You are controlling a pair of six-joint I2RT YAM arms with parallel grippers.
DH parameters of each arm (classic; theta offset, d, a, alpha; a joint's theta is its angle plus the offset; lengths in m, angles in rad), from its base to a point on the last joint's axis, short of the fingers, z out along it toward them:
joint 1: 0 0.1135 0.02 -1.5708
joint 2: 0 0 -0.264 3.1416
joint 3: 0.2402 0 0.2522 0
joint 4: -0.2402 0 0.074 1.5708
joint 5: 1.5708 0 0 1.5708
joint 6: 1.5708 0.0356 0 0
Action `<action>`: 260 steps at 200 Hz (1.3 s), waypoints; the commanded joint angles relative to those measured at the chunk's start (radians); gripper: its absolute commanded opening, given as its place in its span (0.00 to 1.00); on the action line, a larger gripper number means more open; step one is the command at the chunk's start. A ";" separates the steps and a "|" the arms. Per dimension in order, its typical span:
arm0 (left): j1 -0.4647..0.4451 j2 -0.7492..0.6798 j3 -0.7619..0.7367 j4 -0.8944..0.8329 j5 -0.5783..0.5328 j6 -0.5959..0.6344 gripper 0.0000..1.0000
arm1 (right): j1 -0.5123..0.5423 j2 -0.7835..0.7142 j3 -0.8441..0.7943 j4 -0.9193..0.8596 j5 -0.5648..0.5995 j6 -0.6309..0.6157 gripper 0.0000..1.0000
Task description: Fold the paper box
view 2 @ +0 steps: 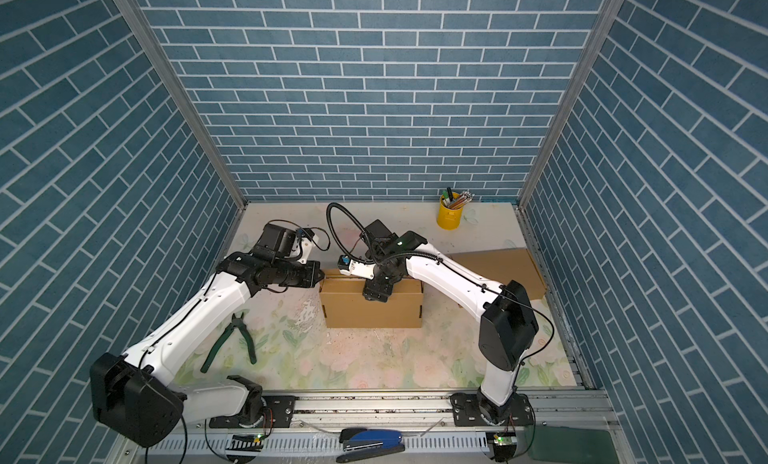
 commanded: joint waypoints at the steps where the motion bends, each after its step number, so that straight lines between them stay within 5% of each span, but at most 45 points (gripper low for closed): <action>1: -0.016 -0.020 -0.042 -0.066 0.043 -0.009 0.13 | 0.005 -0.042 -0.056 0.030 0.018 0.012 0.74; 56: -0.001 -0.052 -0.005 -0.095 0.037 0.005 0.32 | 0.005 -0.088 -0.127 0.104 0.033 0.022 0.65; 95: 0.103 -0.121 0.036 -0.087 0.151 0.004 0.49 | 0.010 -0.130 -0.197 0.182 0.078 0.025 0.59; 162: 0.185 -0.045 -0.006 0.273 0.259 -0.274 0.60 | 0.052 -0.184 -0.291 0.298 0.207 0.035 0.57; 260: 0.170 0.044 -0.061 0.266 0.338 -0.220 0.56 | 0.070 -0.182 -0.322 0.332 0.253 0.041 0.59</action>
